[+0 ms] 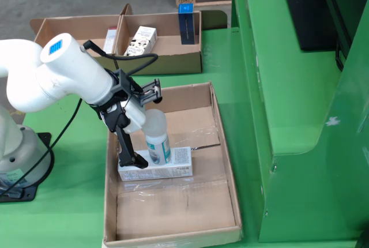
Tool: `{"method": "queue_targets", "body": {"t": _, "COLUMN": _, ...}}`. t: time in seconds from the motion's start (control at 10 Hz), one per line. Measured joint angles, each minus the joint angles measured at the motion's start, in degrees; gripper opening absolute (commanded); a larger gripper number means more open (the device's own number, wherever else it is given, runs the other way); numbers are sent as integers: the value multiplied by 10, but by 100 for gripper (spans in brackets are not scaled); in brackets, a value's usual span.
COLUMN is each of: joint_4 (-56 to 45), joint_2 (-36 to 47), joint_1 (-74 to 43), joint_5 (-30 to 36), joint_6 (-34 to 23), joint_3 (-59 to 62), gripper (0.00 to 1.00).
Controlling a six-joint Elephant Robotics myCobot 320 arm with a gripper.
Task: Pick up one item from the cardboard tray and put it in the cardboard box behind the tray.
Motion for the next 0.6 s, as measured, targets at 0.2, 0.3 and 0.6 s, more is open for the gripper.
{"method": "queue_targets", "body": {"t": 0.2, "joint_4": -14, "joint_2": 25, "joint_1": 3, "joint_5": -10, "joint_6": -1, "joint_3": 9, "gripper": 100}}
{"method": "queue_targets", "body": {"t": 0.3, "joint_4": -14, "joint_2": 34, "joint_1": 3, "joint_5": -10, "joint_6": 0, "joint_3": 14, "gripper": 100}}
{"method": "queue_targets", "body": {"t": 0.6, "joint_4": -15, "joint_2": 34, "joint_1": 3, "joint_5": -10, "joint_6": 1, "joint_3": 14, "gripper": 100}}
